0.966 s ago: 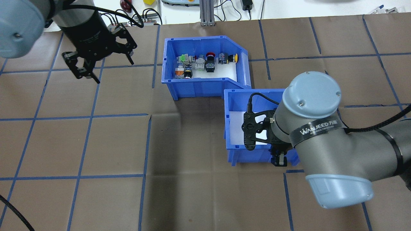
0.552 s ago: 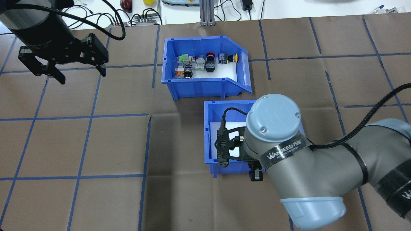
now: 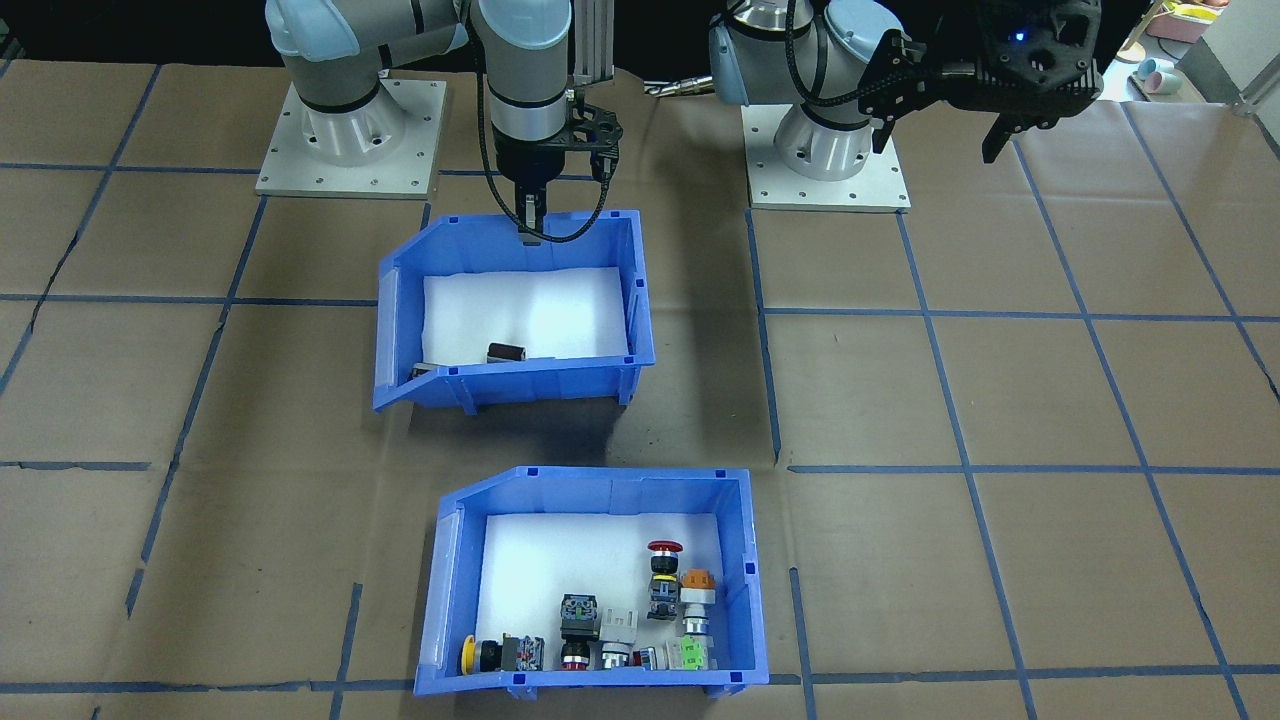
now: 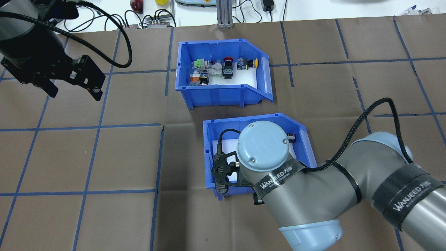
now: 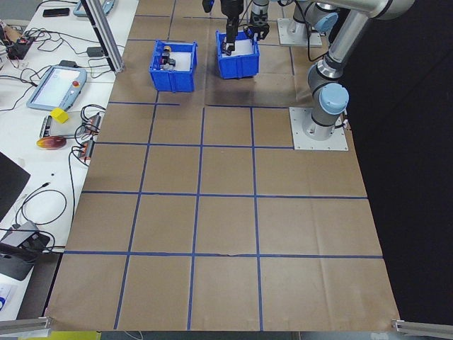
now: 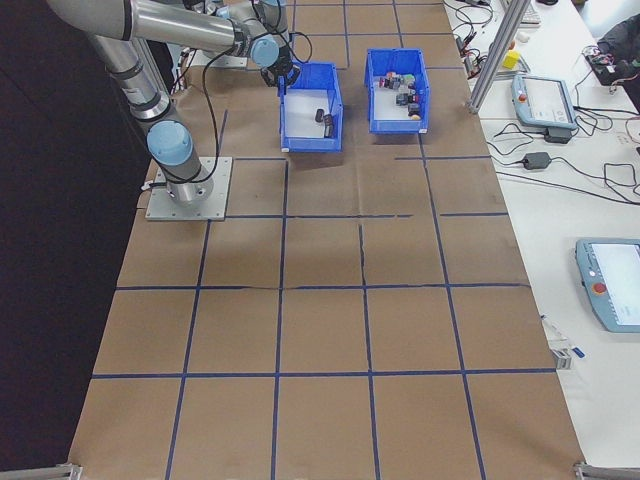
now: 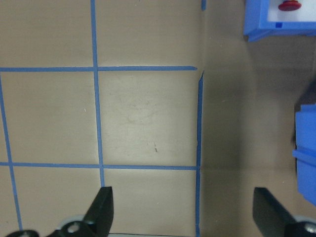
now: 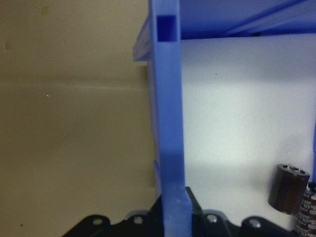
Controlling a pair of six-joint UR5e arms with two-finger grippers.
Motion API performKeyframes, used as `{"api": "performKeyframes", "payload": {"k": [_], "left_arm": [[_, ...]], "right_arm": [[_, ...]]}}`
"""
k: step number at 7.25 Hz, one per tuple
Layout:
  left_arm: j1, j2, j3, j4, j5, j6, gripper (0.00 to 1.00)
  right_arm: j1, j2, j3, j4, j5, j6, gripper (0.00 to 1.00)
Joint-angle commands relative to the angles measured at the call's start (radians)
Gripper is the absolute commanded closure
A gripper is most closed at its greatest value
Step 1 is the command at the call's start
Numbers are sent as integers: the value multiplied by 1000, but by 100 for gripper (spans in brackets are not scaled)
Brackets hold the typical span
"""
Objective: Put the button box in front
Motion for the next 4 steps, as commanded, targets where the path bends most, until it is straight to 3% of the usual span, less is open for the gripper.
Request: {"api": "performKeyframes", "payload": {"k": [1, 2, 3, 4], "left_arm": [[0, 38, -8, -20, -1, -50, 1], [0, 45, -9, -68, -3, -59, 0], [2, 51, -10, -69, -4, -41, 0], [5, 48, -10, -67, -4, -27, 0]], "right_arm": [[3, 10, 23, -2, -4, 27, 80], [3, 13, 30, -3, -4, 40, 61], [3, 12, 29, -5, -4, 42, 54], [3, 9, 28, -3, 3, 51, 12]]}}
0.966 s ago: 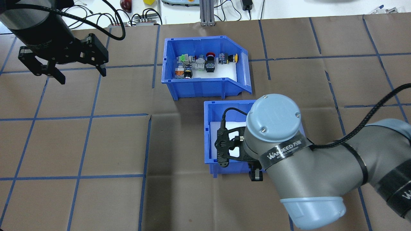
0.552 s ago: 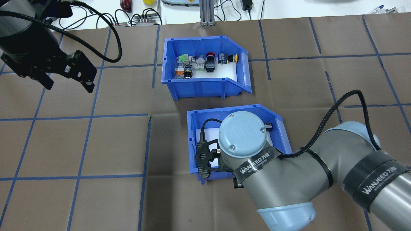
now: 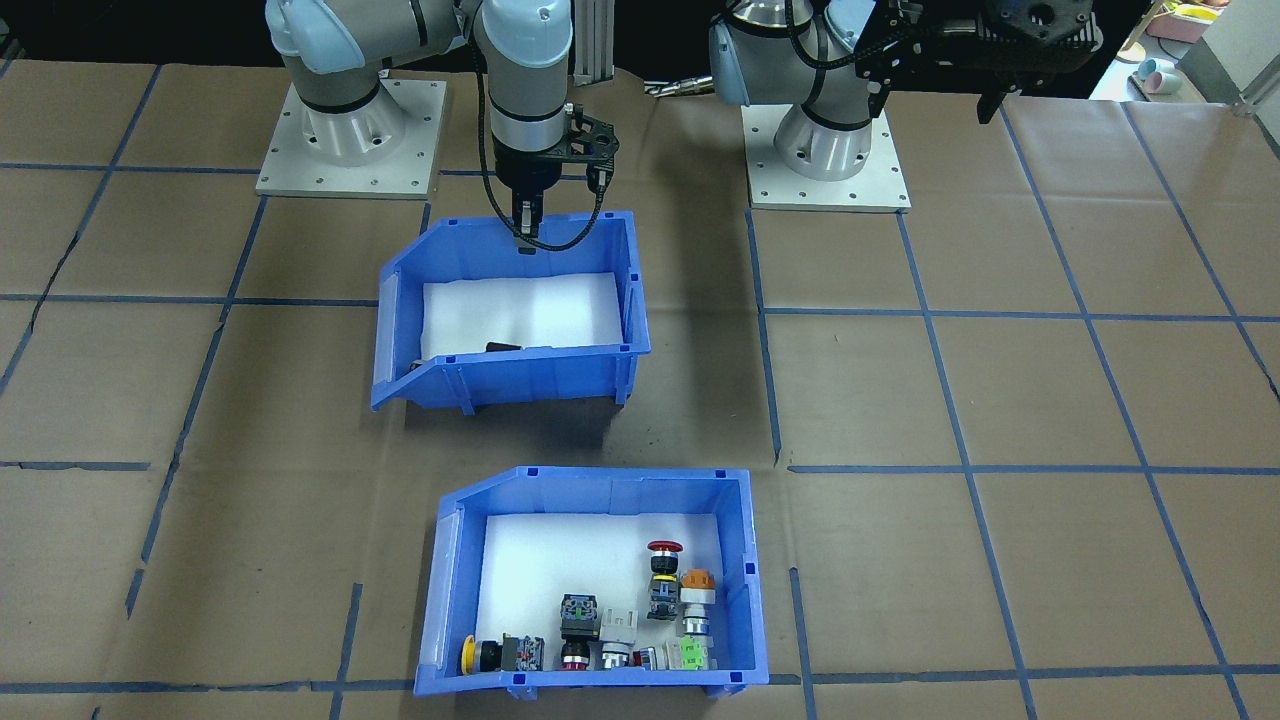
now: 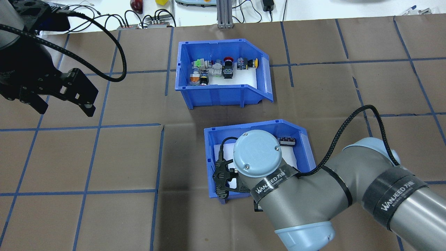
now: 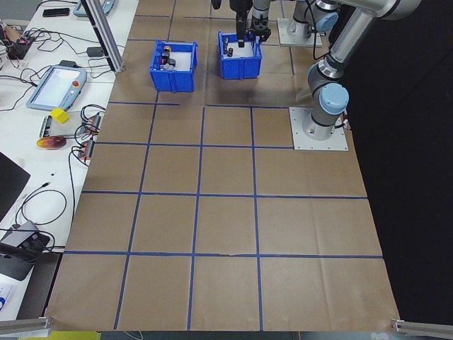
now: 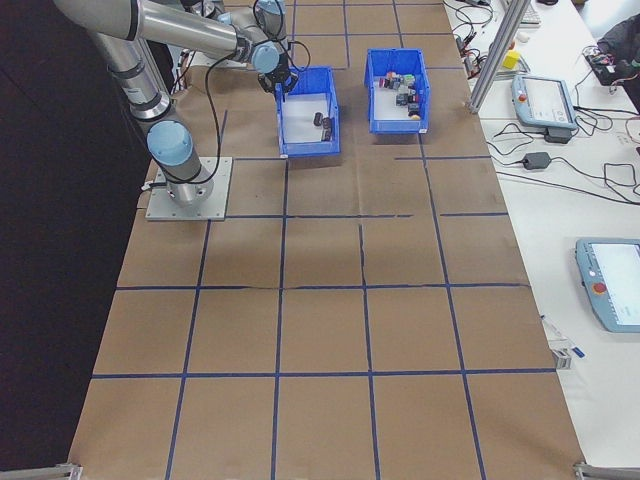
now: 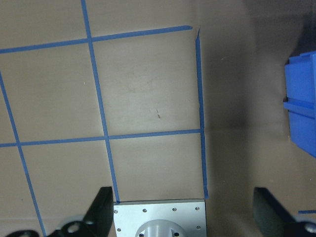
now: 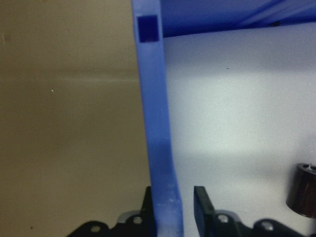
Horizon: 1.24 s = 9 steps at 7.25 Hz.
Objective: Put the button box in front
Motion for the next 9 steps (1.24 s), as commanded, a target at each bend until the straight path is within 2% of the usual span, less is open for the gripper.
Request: {"api": "performKeyframes", "payload": {"k": [1, 3, 5, 7, 8, 9], "left_arm": [[4, -1, -3, 26, -1, 38, 0], [3, -14, -4, 72, -4, 74, 0], [3, -32, -4, 74, -7, 69, 0], [-6, -41, -3, 97, -12, 59, 0], [-11, -40, -17, 97, -13, 52, 0], [-13, -38, -58, 109, -15, 45, 0]], "right_arm": [[0, -13, -6, 2, 9, 15, 0], [-3, -17, -73, 23, 1, 16, 0], [-41, -42, -167, 126, -8, 45, 0], [-176, -74, -181, 120, -9, 209, 0], [-280, -104, -184, 120, -3, 317, 0], [-370, -128, -184, 126, -3, 338, 0]]}}
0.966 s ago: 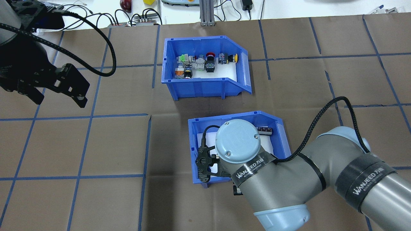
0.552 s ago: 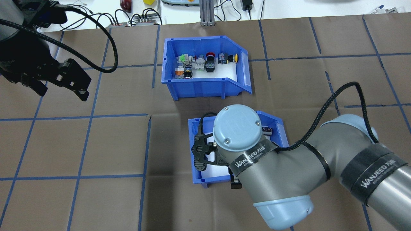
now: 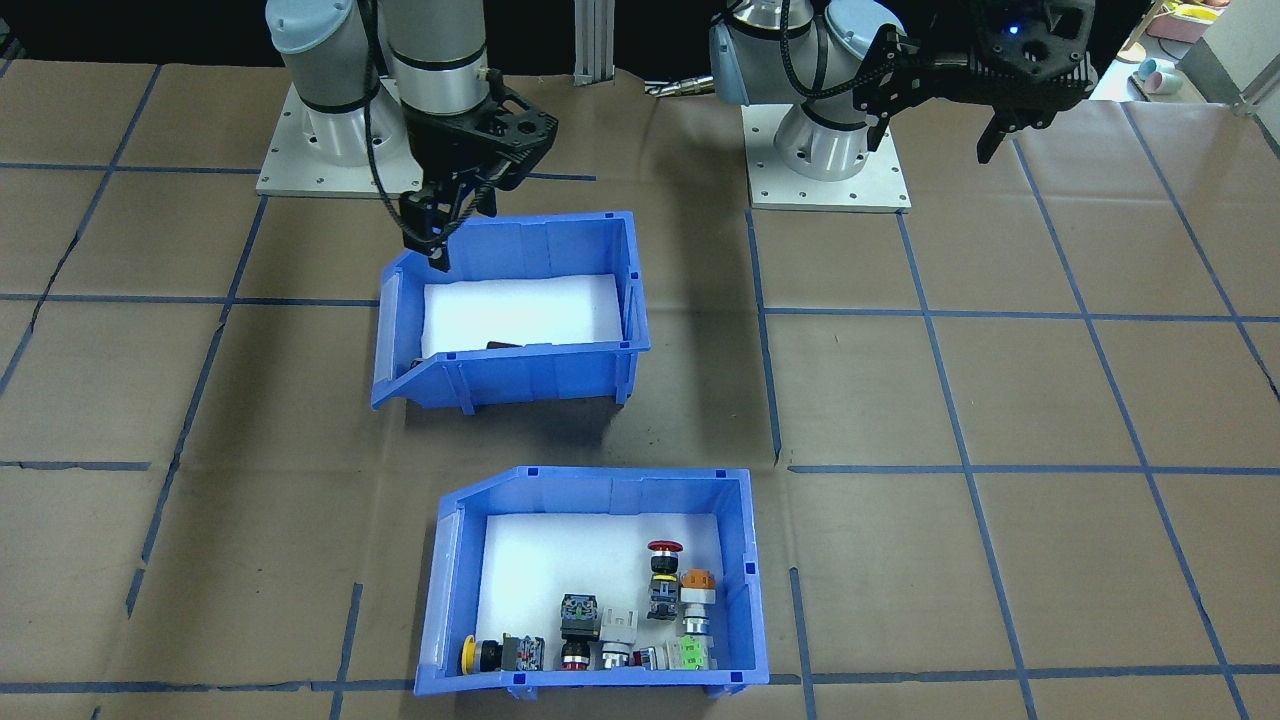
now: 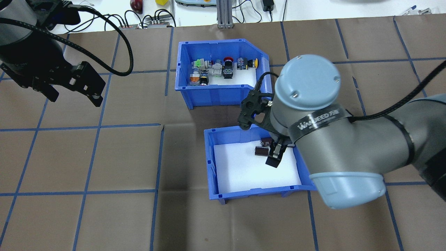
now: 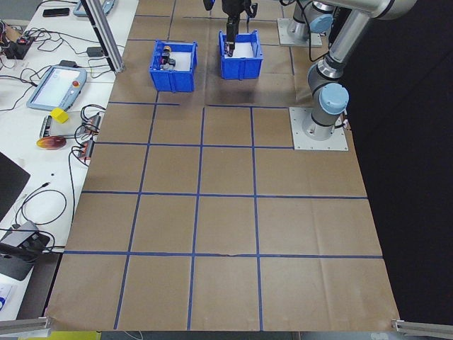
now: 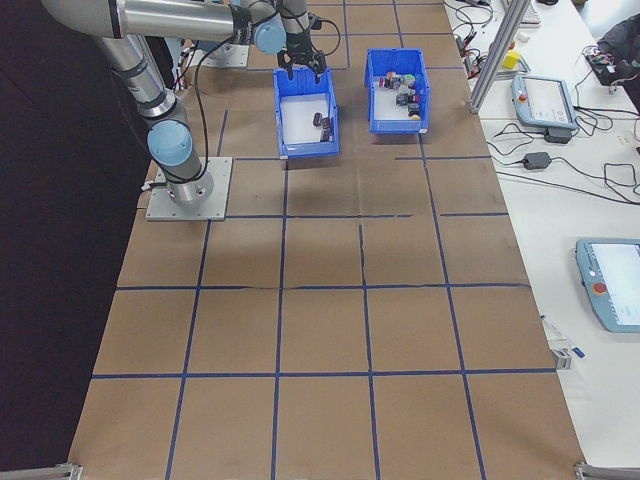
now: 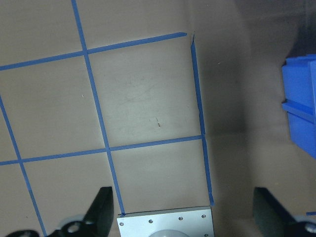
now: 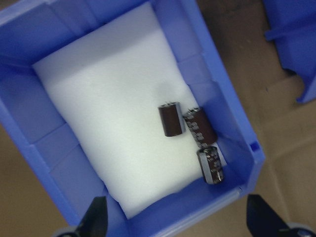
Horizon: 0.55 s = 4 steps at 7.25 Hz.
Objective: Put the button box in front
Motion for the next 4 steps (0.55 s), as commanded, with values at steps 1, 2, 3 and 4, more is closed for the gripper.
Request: {"api": "performKeyframes", "payload": {"k": [1, 2, 3, 4], "left_arm": [[-13, 1, -55, 82, -21, -20, 0], [-20, 1, -58, 87, -21, -22, 0], [-25, 1, -58, 89, -30, -28, 0], [-30, 1, -65, 87, -30, -29, 0]], "right_arm": [[-200, -51, -4, 6, 8, 76, 0], [-260, -54, -4, 9, 11, 172, 0], [-274, -54, -21, 11, 11, 331, 0], [-280, -48, -57, 84, 17, 475, 0]]}}
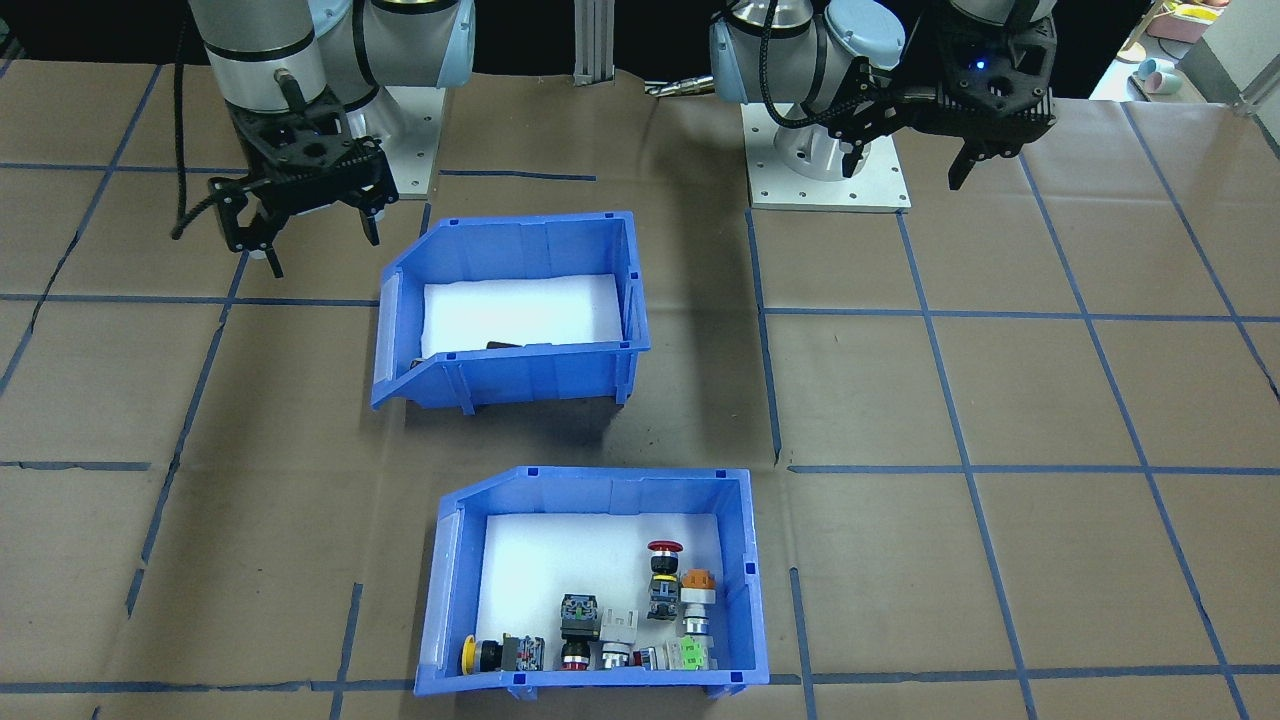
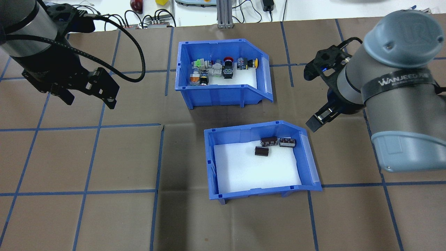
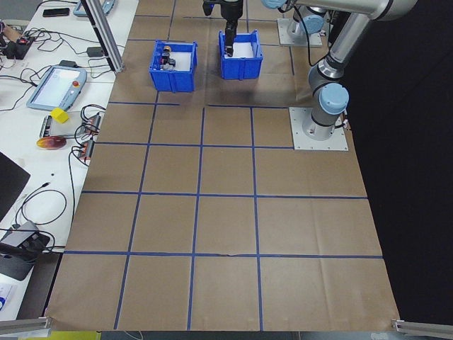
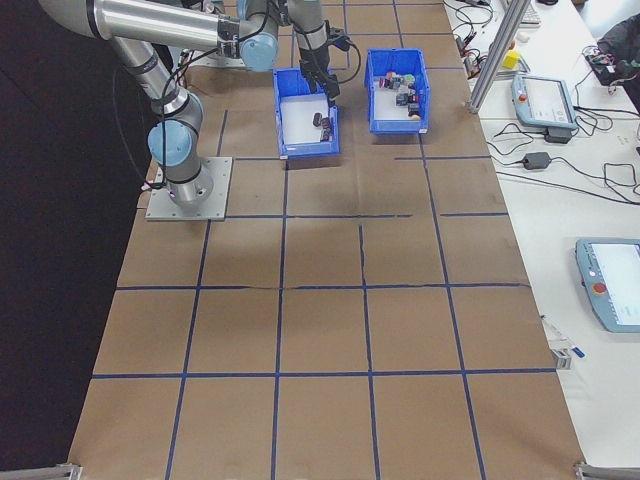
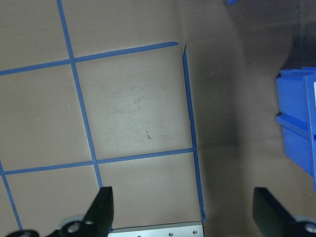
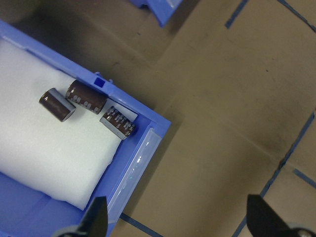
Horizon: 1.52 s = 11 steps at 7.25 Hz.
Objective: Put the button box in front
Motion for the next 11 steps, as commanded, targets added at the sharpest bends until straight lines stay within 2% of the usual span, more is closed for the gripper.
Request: {"api": "performKeyframes", "payload": {"k": [1, 2, 4, 11], "left_arm": [[-6, 3, -21, 5, -4, -2, 0], [-6, 5, -24, 6, -2, -2, 0], [-6, 2, -31, 9, 8, -2, 0], [-6, 3, -29, 9, -1, -4, 0]], "right_arm": [[-25, 17, -108, 177, 69, 280, 0], [-25, 50, -197, 288, 82, 386, 0], [-25, 165, -352, 471, 85, 452, 0], [-31, 158, -348, 478, 70, 511, 0]]}}
